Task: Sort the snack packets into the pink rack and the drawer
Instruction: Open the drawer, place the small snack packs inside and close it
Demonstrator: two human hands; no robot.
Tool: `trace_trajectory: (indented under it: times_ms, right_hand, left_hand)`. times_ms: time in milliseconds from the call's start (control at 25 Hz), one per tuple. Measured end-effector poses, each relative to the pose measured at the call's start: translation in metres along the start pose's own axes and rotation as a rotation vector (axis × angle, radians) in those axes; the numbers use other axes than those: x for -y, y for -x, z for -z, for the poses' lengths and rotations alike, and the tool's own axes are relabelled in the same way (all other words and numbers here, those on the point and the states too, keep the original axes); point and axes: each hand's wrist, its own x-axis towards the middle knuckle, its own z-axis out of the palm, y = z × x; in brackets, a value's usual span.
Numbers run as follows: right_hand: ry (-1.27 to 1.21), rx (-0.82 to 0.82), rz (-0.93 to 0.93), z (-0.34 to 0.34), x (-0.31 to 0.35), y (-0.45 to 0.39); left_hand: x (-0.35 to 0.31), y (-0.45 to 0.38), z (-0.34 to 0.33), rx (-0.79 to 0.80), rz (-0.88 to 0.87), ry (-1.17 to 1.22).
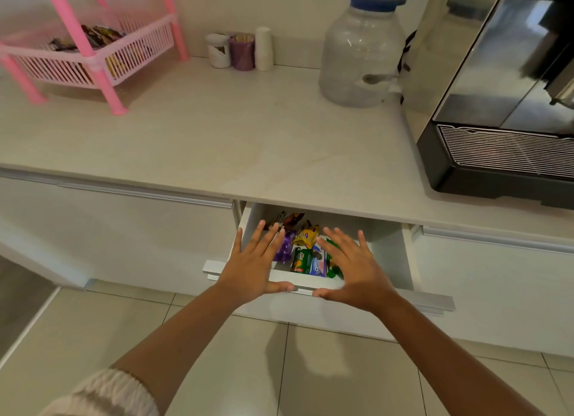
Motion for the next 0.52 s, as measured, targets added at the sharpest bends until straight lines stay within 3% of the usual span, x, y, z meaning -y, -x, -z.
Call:
trace_trajectory:
  times_ms: [520]
  right_hand:
    - [-0.016,-0.112,-0.135,0.011,-0.041,-0.065]
  left_hand:
    - [0.008,-0.071,0.021,-0.078,0.157,0.023]
